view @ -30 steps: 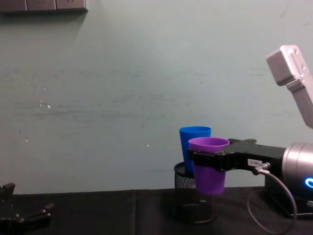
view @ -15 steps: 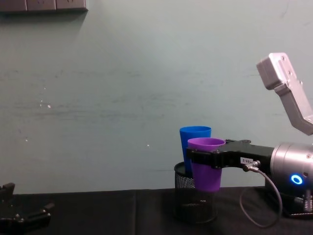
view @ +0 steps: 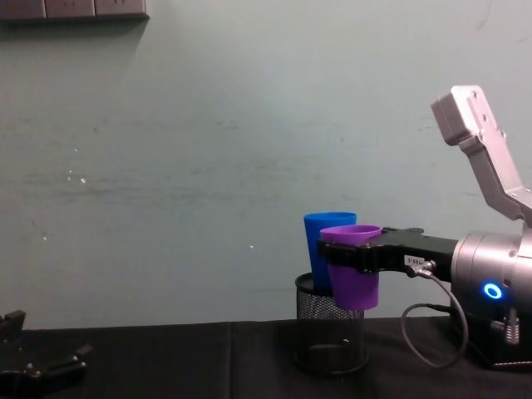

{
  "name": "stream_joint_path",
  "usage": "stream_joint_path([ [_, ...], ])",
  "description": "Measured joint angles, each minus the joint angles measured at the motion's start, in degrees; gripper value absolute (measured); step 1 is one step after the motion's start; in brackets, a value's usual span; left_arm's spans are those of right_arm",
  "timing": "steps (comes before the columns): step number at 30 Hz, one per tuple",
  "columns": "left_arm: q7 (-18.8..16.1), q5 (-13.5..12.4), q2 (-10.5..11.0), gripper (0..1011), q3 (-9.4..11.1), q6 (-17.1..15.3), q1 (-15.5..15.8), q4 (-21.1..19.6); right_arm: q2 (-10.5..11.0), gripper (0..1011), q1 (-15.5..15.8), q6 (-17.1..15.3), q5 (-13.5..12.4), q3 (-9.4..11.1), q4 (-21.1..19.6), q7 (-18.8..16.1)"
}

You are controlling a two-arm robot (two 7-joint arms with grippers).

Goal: Pick up one cup with a gripper and tap it against the other cup.

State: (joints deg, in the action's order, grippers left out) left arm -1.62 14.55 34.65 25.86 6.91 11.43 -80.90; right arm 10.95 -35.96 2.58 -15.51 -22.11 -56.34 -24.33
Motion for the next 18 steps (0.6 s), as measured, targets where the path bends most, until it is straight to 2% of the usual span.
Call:
stream_joint_path([
  [18,0.0,0.0,0.0,1000,0.0,0.0,0.0,0.0,-1.69,735,-2.04,1.04,0.44,0.95,3.31,-0.43],
])
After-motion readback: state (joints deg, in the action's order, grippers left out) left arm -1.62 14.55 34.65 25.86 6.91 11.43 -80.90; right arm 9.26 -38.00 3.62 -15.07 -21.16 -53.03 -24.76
